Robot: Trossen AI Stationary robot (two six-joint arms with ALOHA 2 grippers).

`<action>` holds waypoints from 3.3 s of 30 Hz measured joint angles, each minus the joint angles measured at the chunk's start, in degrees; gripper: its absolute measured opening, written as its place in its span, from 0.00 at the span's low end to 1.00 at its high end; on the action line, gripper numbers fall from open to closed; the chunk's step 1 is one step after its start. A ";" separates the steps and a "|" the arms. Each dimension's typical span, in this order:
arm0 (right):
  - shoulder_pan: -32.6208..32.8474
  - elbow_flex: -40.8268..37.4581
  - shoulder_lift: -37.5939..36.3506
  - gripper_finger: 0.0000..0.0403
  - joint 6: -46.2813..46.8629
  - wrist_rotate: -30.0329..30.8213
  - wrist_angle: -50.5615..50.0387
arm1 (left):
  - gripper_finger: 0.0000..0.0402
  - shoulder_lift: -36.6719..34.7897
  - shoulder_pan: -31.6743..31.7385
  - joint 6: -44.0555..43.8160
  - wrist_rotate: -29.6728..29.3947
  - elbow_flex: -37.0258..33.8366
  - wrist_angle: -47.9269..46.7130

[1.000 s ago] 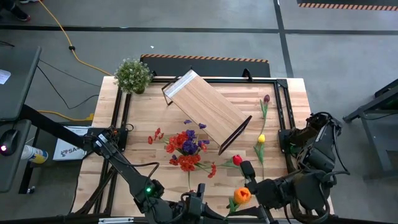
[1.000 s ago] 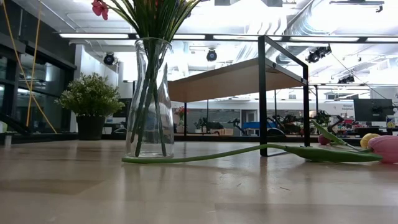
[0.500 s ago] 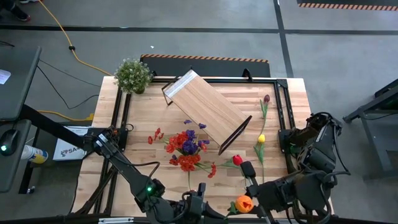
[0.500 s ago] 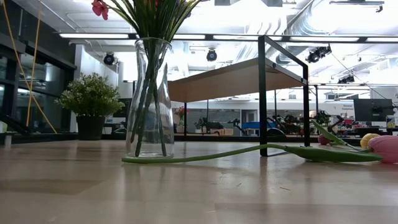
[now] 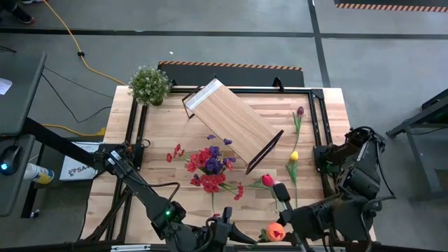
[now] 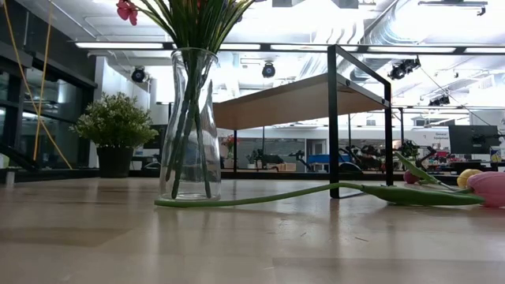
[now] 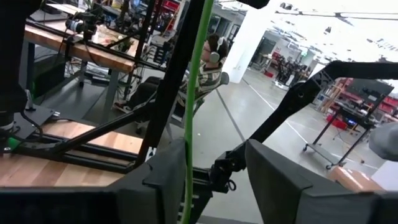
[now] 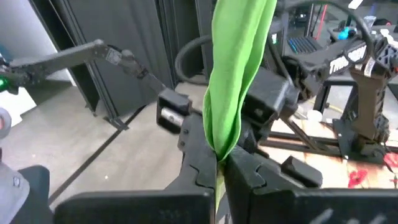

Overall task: Pick and place flowers into a vace then onto a shelf
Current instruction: Put the orange tulip into the right transparent vase

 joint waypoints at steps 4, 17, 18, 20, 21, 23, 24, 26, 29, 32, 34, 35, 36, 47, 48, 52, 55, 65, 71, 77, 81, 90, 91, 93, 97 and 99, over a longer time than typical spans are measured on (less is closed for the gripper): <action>1.25 0.00 -0.06 0.01 0.63 2.13 -1.47 | 0.54 0.02 0.00 0.00 0.00 -0.02 -0.42; 7.27 0.00 -2.51 0.00 6.16 10.91 -10.65 | 0.54 0.02 0.00 0.00 0.00 -0.02 -0.31; 7.80 0.00 -2.79 0.00 7.03 11.73 -11.56 | 0.54 0.02 0.00 -0.02 0.00 -0.02 -0.31; 9.08 0.00 -3.36 0.00 8.52 13.54 -13.72 | 0.54 0.02 0.00 -0.02 -0.02 -0.02 -0.34; 9.71 0.00 -3.63 0.00 9.40 14.37 -14.94 | 0.54 0.02 0.00 -0.02 -0.01 -0.02 -0.34; 10.90 0.00 -4.28 0.00 11.50 16.04 -17.38 | 0.54 0.02 0.00 -0.02 -0.02 -0.02 -0.30; 11.54 0.00 -4.58 0.00 12.53 16.80 -18.66 | 0.54 0.02 0.00 -0.02 -0.02 -0.02 -0.32; 12.79 0.00 -5.13 0.00 14.57 18.39 -20.86 | 0.53 0.02 0.00 -0.02 -0.02 -0.02 -0.43; 14.67 0.00 -5.67 0.00 16.66 21.08 -23.78 | 0.53 0.02 0.00 -0.02 -0.02 -0.02 -0.53; 16.28 0.00 -5.78 0.00 18.43 23.22 -26.54 | 0.53 0.02 0.00 -0.03 -0.02 -0.02 -0.58; 17.20 0.00 -5.78 0.00 19.53 24.16 -28.02 | 0.53 0.02 0.00 -0.04 -0.02 -0.02 -0.58; 17.62 0.00 -5.78 0.00 20.17 24.55 -28.84 | 0.53 0.02 0.00 -0.05 -0.02 -0.02 -0.58; 17.99 0.00 -5.78 0.00 20.94 24.93 -29.80 | 0.53 0.02 0.00 -0.26 -0.02 -0.02 -0.60; 20.26 0.00 -5.78 0.00 28.00 28.07 -39.33 | 0.53 0.02 0.00 -1.53 -0.04 -0.02 -0.58; 20.35 0.00 -5.78 0.01 28.72 28.07 -40.16 | 0.53 0.02 0.00 -1.53 -0.04 -0.02 -0.58; 20.43 0.00 -5.78 0.01 30.56 28.12 -42.31 | 0.53 0.02 0.00 -1.57 -0.04 -0.02 -0.58; 20.41 0.00 -5.78 0.01 30.75 28.62 -43.20 | 0.53 0.02 0.00 -1.57 -0.04 -0.02 -0.58; 20.41 -0.02 -5.76 0.01 31.62 30.70 -44.73 | 0.53 0.02 0.00 -1.60 -0.04 -0.02 -0.58; 20.34 0.00 -4.29 0.01 35.17 32.55 -47.98 | 0.53 0.02 0.00 -1.59 -0.04 -0.02 -0.61; 20.32 -0.04 -2.44 0.01 37.63 33.26 -50.18 | 0.53 0.02 0.00 -1.60 -0.05 -0.02 -1.47; 20.32 -0.06 -1.87 0.02 38.72 33.67 -50.19 | 0.53 0.02 0.00 -1.60 -0.05 -0.02 -1.49; 20.37 -0.05 -1.40 0.01 40.60 34.07 -50.15 | 0.53 0.02 0.00 -2.18 2.70 -0.02 -1.50; 20.33 -0.02 -1.08 0.02 40.62 34.17 -50.31 | 0.53 0.02 0.00 -2.20 2.86 -0.02 -1.52; 19.85 -0.02 -0.02 0.02 40.62 34.13 -50.55 | 0.53 0.02 0.00 -2.21 2.97 -0.02 -1.71; 19.30 -0.06 2.08 0.01 41.26 34.11 -52.14 | 0.53 0.02 0.00 -2.21 3.02 -0.02 -1.93; 18.79 -0.07 2.82 0.01 41.39 34.13 -52.06 | 0.53 0.02 0.00 -2.21 2.99 -0.02 -1.93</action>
